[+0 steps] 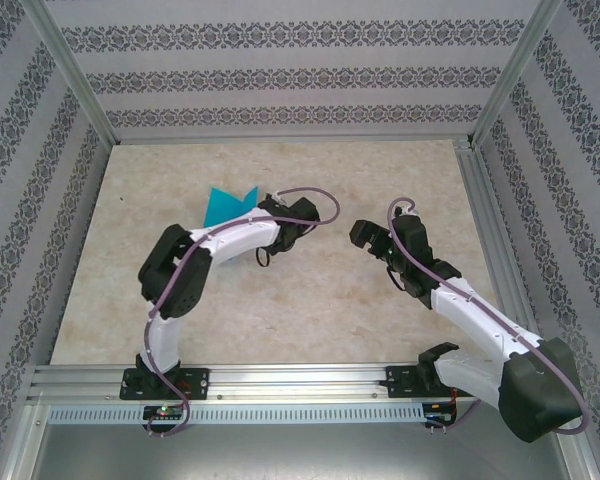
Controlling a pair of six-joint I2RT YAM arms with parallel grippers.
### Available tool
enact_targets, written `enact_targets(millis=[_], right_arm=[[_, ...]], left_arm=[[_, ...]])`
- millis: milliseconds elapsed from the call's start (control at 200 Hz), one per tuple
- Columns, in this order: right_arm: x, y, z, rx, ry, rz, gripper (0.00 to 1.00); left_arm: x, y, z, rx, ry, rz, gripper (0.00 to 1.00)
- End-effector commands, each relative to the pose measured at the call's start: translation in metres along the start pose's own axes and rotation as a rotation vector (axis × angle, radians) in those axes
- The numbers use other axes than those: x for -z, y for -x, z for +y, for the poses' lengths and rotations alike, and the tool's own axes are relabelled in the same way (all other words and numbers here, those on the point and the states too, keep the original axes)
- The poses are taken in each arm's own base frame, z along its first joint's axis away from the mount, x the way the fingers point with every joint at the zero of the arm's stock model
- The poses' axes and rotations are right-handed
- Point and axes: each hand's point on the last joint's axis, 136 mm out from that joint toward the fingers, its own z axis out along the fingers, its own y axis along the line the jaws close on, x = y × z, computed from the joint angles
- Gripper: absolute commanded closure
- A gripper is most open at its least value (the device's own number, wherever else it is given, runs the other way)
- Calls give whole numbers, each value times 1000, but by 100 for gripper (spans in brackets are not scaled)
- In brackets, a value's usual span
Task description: Fold a paper plane with a square sheet of paper (pick it up from the middle)
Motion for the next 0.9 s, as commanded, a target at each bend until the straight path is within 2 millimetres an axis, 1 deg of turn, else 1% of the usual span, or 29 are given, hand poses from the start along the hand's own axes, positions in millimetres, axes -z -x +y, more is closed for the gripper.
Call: enact_targets(millis=[0,135,260,310,490,634,699,759,894], right_arm=[[2,3,-11,-16,-42,-15,2],[4,4,-14,-18,-54,-12,2],[5,5,-17,-22,-62,-16,2],[5,6,-18,-30,-67,-17,2],[4,7,-18,-41,-65,-21,2],[2,5,-17,-45,-60,-4,2],[1,4,-16,-45,-54,3,2],[0,3,-14,-43,-47,13,2],[-9,-5,-7,-27,-22,71,2]], left_arm=[[5,13,-27,-35,-29,-32,92],[2,12,-60,-43,-115,-20,92],[-1,6,-83,-20,-198,6,90],[-2,4,-90,-12,-229,16,88],[-2,2,-103,3,-291,26,80],[2,4,-109,13,-333,31,69],[10,8,-108,26,-367,24,64],[23,13,-105,51,-419,12,59],[65,27,-97,134,-612,-50,48]])
